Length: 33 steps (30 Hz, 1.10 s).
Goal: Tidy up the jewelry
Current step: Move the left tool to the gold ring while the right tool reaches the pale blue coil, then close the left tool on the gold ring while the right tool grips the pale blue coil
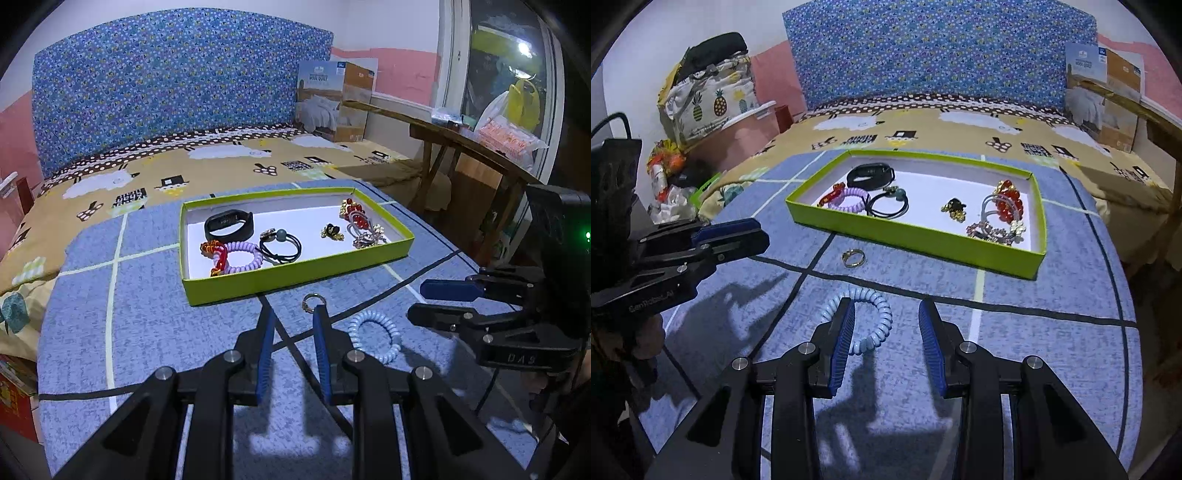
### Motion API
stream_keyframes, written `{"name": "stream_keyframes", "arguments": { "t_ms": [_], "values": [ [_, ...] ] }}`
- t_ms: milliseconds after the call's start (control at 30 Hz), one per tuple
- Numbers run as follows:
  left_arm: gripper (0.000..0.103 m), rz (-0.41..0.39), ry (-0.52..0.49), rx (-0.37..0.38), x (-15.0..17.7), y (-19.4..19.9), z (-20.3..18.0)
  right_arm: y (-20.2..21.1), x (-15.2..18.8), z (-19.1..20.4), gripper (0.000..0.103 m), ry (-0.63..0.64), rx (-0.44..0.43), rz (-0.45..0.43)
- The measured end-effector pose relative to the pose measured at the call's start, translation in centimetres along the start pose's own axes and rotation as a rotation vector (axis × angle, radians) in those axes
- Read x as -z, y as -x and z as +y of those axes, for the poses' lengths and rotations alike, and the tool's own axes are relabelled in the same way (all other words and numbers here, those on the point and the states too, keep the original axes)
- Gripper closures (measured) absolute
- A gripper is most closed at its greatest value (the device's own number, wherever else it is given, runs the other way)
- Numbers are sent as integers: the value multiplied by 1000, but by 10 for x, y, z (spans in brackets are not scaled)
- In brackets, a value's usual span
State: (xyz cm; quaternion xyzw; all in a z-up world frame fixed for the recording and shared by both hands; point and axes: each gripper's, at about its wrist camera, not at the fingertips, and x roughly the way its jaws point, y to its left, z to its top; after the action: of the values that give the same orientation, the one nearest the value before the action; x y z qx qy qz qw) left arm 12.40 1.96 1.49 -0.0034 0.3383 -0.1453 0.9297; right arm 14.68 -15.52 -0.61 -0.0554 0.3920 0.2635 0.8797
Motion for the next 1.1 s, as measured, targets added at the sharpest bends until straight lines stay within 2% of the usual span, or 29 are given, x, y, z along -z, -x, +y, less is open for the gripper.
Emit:
{"name": "stream_keyframes", "arguments": {
  "t_ms": [367, 533, 600, 767, 1100],
  "values": [
    [80, 61, -7, 27, -3, -27, 4, -29, 4, 2, 78, 12, 2, 75],
    [80, 82, -11, 35, -6, -38, 3, -33, 5, 4, 84, 31, 4, 88],
    [80, 92, -15, 37, -7, -42, 2, -35, 5, 5, 90, 39, 8, 96],
    [79, 120, -21, 40, -8, -54, 1, -36, 6, 6, 95, 45, 14, 99],
    [79, 163, -10, 42, -11, -72, -1, -34, 5, 3, 95, 50, 27, 94]
  ]
}}
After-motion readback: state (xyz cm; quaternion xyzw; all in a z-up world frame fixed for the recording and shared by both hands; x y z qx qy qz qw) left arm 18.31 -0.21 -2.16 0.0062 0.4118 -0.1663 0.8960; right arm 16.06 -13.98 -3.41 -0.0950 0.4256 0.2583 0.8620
